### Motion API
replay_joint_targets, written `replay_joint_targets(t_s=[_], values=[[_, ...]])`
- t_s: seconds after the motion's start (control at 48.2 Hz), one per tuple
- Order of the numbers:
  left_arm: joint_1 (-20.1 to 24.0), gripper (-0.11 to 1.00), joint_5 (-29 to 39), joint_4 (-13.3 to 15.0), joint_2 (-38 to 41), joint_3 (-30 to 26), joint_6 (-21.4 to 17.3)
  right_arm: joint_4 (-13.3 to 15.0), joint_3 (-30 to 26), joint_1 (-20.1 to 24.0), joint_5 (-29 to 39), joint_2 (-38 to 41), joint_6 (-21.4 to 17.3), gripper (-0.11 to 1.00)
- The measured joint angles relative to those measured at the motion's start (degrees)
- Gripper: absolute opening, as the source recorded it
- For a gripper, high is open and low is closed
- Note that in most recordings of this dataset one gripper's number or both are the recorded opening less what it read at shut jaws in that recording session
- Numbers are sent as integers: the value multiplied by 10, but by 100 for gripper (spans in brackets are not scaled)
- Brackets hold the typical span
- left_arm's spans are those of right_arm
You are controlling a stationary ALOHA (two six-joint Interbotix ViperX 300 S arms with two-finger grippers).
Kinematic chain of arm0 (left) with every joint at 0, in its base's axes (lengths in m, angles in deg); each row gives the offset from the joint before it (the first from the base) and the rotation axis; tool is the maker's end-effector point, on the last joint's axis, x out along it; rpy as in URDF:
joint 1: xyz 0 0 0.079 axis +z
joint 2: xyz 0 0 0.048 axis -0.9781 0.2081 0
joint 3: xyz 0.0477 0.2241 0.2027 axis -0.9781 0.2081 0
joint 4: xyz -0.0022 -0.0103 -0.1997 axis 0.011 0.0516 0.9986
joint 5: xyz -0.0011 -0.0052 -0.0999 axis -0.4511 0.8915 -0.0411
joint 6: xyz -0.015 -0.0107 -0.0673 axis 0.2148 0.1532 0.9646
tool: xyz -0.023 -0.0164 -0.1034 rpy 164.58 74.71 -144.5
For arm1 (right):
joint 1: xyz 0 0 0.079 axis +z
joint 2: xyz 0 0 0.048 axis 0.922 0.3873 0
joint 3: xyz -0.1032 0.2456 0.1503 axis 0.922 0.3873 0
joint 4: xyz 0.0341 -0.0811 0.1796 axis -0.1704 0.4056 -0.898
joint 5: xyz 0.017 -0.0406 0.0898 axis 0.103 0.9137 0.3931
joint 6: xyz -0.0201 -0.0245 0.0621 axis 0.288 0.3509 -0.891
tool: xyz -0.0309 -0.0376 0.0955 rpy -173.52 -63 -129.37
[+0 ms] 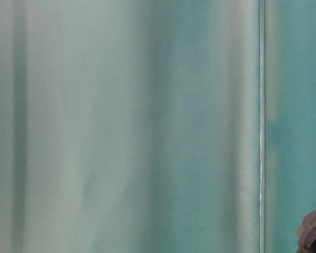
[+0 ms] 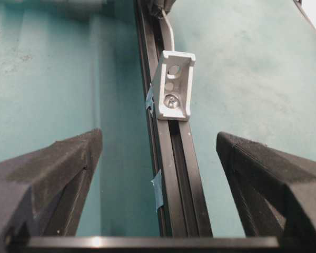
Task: Insert the wire into the hole on the right side and pull it with the left arm.
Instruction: 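Push the wire tip leftward through the hole in the white bracket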
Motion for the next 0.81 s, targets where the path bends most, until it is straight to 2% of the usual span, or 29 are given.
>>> replay_joint_targets(t_s=[0.809], values=[[-1,78,0,0,0,-3,-1,0,-19,-1,-14,25,4,1]])
